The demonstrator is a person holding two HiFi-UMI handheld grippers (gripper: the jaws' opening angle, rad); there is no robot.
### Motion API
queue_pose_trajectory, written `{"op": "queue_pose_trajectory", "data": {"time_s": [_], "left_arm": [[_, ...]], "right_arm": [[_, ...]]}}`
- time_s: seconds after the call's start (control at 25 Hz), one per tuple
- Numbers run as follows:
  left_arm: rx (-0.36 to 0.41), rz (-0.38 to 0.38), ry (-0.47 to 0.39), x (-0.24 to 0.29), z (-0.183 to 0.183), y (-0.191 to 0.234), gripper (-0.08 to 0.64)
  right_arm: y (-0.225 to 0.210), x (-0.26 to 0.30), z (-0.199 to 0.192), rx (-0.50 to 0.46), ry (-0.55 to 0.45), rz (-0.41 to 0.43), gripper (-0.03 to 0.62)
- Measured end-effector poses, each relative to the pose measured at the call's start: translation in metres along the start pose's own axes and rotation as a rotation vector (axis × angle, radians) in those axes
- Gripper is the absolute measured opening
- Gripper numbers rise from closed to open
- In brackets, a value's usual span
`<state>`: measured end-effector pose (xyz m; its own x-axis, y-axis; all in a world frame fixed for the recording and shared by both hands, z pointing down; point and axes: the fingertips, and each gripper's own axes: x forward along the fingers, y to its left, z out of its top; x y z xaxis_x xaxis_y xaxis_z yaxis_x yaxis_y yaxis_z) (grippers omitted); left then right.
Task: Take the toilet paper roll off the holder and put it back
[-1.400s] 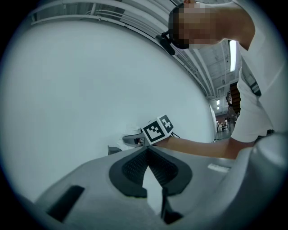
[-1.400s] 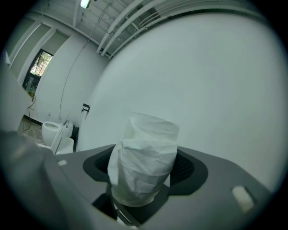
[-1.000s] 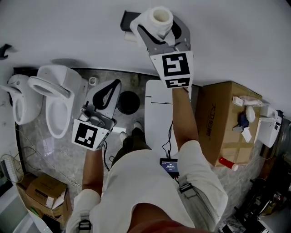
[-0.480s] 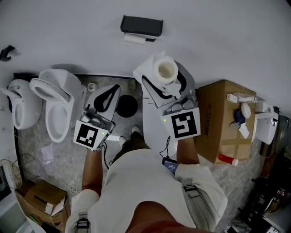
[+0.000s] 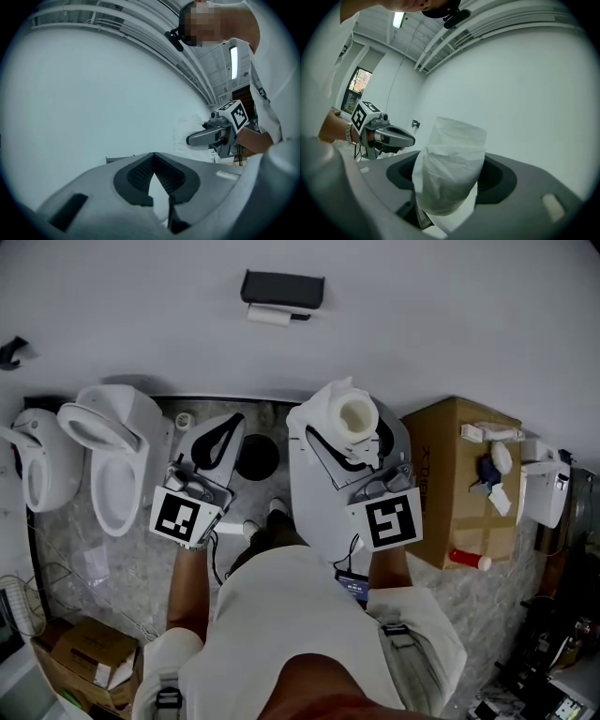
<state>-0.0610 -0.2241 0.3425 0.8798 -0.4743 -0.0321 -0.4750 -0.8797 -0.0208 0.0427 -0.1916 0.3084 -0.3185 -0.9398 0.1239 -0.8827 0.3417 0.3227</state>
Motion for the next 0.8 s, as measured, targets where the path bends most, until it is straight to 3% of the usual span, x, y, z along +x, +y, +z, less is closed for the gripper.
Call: {"op": "queue_pose_trajectory", "data": {"time_s": [0.2,0.44,0.8], "left_arm": [[0.000,0.008,0.005,0.001,0.001,0.000,-0.003],[0.006,0.012,0.014,0.003,-0.003,0.000,-0.003],[-0.029,0.042,0.034,0.014,-0.019,0.008,-0.003]], "right_arm": [[0.004,-0.002,0.000,-0.012,0.012,0.026,0.337],[-0.006,0.003,0.009,0.044,-0.023,0.023,0.337],[-0.043,0.072,0.013,0.016,-0.047,0.032,0.337]]}}
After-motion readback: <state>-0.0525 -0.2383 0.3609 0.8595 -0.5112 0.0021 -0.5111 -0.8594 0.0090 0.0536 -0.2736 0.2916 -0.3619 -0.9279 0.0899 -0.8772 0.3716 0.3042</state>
